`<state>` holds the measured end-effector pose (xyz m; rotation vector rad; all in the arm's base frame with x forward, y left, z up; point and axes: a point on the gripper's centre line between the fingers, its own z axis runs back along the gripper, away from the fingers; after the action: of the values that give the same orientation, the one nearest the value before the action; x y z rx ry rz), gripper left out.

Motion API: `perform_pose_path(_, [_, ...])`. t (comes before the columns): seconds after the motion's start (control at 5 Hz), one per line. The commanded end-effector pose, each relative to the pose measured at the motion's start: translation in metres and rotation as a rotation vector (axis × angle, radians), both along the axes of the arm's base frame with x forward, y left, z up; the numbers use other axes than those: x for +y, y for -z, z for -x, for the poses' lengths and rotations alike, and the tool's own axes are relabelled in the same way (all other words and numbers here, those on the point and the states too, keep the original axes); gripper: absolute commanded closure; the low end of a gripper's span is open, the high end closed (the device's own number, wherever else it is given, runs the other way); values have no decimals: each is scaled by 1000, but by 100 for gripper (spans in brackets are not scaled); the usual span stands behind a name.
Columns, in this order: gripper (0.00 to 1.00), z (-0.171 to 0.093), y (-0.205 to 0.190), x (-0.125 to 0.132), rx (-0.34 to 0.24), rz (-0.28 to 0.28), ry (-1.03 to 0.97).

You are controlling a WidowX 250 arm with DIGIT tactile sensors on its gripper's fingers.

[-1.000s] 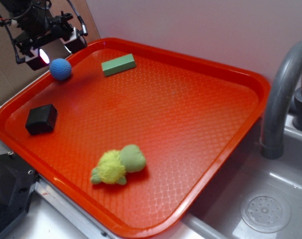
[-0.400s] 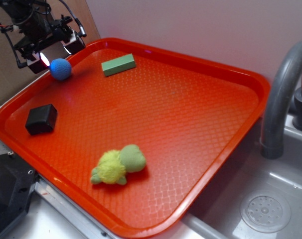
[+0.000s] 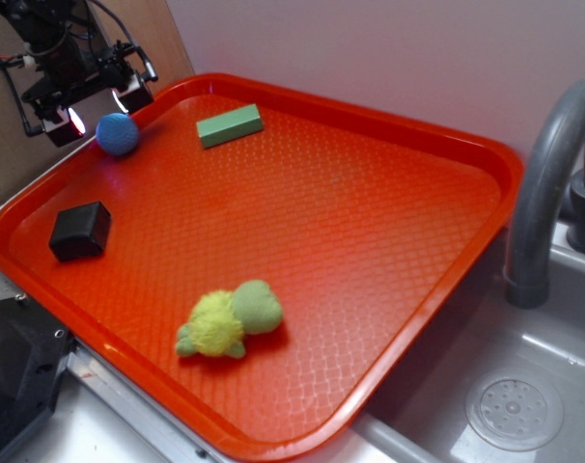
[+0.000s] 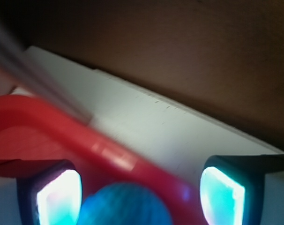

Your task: Grab the blue ball.

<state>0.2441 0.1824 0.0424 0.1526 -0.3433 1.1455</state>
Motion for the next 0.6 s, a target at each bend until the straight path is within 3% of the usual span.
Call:
perform_pose_path(0.0, [0,9,2,5,52,-112,13])
perform_pose_path(0.2, [0,14,11,-10,91,-133,89])
perform_pose_path(0.4, [100,17,9,-26,63,-93,136])
